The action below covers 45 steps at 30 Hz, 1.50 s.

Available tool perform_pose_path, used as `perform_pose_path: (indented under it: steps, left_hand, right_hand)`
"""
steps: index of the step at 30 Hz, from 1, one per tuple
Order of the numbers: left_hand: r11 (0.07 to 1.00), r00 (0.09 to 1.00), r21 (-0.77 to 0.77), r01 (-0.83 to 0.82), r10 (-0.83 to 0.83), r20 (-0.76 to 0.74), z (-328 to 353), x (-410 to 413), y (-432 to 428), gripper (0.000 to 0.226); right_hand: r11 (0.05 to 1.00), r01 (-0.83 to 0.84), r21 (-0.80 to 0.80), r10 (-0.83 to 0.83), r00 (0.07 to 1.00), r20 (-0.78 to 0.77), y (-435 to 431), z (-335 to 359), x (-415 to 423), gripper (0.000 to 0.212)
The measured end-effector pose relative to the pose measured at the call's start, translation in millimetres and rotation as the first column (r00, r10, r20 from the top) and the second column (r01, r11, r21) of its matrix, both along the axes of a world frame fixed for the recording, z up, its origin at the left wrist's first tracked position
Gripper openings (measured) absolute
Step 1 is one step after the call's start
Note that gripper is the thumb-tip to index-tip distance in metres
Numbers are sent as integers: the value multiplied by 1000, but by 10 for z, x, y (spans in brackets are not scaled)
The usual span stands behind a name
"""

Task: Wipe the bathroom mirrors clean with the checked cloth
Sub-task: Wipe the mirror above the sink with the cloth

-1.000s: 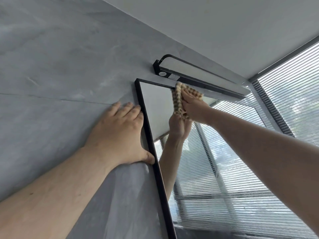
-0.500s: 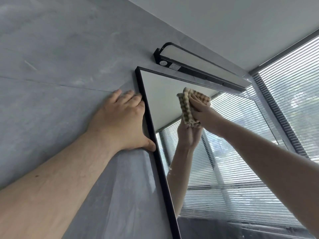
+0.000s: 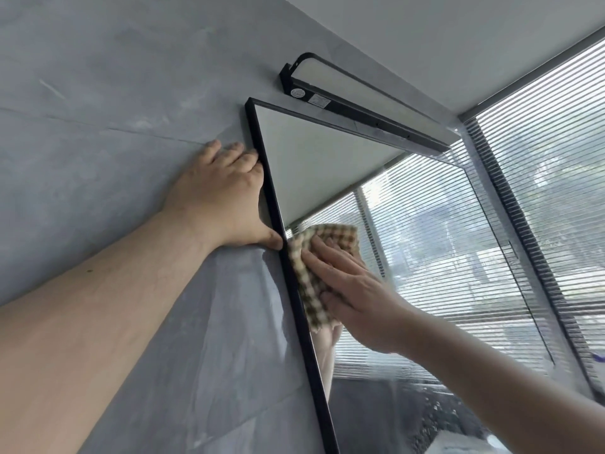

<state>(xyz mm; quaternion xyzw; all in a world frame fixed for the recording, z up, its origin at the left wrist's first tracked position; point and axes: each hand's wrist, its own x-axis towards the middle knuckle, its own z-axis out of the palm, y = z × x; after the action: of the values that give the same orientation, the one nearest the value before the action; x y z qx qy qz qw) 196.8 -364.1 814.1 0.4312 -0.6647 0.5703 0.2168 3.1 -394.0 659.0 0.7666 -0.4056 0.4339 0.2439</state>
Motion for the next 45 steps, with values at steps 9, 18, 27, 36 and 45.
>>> perform_pose_path:
  steps: [9,18,27,36,45]
  left_hand:
    - [999,1000,-40,-17,18,14,-67,25,-22,124]
    - [1000,1000,-29,-9,9,-4,-137,38,20,116]
    - [999,1000,-38,14,-15,-18,-187,43,11,109]
    - [995,995,-67,74,-79,-67,-324,45,-31,93]
    - [998,999,-58,21,-23,-26,-618,55,-29,90]
  right_hand:
    - [990,61,-126,-66,997,-33,76,-737,39,47]
    - [959,-61,-276,201,835,513,-58,-541,374,20]
    - [995,68,-70,-13,801,598,76,-381,537,37]
    - [984,50,-170,85,710,699,-128,-83,556,55]
    - [956,273,-107,-161,794,586,-89,-214,558,62]
